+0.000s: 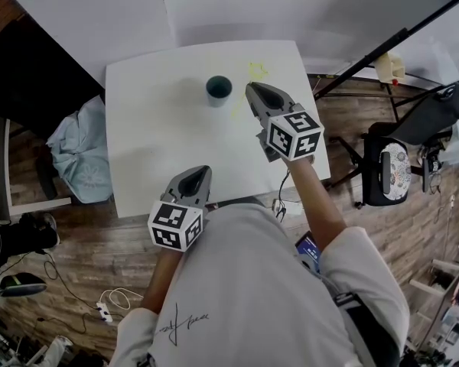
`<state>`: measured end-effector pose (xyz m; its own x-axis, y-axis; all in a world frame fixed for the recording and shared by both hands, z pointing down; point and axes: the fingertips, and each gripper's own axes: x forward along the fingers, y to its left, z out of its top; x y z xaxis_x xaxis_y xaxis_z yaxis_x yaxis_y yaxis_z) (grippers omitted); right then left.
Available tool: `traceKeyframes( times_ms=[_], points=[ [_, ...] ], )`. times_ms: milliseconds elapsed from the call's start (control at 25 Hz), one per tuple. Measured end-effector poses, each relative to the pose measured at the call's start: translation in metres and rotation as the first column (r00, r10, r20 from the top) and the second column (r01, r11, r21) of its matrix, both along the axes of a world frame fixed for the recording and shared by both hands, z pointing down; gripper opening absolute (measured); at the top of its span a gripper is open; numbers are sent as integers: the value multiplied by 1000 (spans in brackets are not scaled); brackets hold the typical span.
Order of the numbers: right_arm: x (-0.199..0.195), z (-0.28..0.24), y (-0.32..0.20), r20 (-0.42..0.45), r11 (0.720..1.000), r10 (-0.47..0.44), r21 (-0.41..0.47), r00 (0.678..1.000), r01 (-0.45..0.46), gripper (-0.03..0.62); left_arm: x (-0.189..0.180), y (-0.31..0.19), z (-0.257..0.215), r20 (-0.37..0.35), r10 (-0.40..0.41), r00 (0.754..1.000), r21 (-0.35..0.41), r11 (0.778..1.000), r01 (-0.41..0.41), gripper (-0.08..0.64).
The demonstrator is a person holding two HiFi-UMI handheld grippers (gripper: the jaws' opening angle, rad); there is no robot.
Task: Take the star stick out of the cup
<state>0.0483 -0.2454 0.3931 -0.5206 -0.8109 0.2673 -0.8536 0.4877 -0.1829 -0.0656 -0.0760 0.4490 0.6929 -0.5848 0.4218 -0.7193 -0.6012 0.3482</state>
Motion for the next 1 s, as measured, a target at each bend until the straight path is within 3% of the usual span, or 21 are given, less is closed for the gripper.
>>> traceKeyframes(
  times_ms=[1000],
  points=[
    [-6,15,49,-6,999,-16,-46,1000,16,26,-6,7,-6,-29,20,999,28,999,-20,-6]
  ],
)
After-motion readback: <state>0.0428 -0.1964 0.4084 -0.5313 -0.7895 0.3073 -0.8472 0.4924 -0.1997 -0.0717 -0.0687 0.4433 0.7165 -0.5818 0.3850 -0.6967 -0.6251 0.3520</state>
